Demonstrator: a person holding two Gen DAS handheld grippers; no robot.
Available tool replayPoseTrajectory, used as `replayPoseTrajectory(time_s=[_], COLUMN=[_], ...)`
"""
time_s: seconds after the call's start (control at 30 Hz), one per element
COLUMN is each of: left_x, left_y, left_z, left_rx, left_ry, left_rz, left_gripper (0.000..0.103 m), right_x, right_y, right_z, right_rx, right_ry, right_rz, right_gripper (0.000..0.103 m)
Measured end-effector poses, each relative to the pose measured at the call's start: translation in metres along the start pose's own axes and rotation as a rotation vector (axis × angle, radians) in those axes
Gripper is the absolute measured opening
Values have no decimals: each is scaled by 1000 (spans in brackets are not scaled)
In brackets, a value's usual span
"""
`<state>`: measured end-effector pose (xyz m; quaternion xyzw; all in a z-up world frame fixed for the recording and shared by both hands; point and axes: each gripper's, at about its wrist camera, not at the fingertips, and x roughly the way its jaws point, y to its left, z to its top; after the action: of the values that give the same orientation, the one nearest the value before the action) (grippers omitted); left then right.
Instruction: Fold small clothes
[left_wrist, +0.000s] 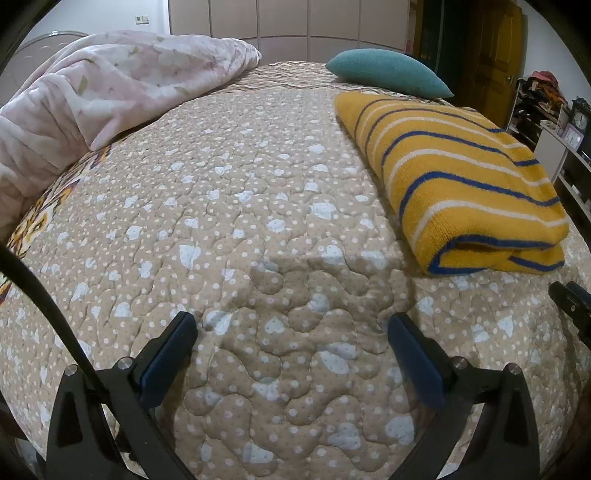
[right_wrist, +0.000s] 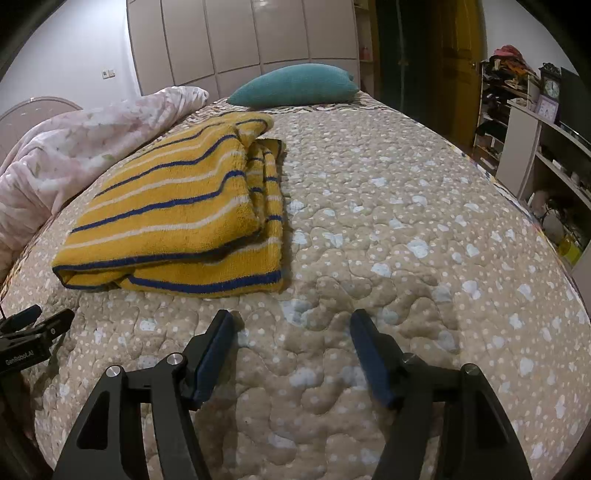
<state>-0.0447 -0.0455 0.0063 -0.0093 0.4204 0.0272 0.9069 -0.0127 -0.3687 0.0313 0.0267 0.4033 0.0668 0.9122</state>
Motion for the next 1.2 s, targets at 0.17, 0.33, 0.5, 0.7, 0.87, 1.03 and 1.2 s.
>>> replayPoseTrajectory(time_s=[0.17, 0.33, 0.5, 0.7, 0.87, 1.03, 1.2], left_x=[0, -1, -1, -1, -2, -2, -2], left_y=[1, 0, 0, 1, 1, 1, 1], left_z=[-1, 0, -1, -1, -1, -1, -1], left_rx=[0, 0, -2, -3, -3, -4, -4], left_ry=[-1, -2, -2, -3, -4, -5, -6], left_rz=[0, -1, -1, -1, -1, -1, -1], left_gripper=[103, 103, 103, 103, 103, 103, 103], right_x=[-3, -5, -5, -4, -4, -5, -4], right_y=[3, 4, 4, 4, 4, 4, 4], right_z=[-2, -3, -3, -3, -4, -4, -4], right_rx=[-10, -13, -14, -14, -15, -16, -17], right_ry=[-6, -9, -9, -9, -10, -10, -12], right_rz=[-14, -17, -17, -16, -16, -15, -15], right_gripper=[70, 71, 71, 71, 71, 72, 72])
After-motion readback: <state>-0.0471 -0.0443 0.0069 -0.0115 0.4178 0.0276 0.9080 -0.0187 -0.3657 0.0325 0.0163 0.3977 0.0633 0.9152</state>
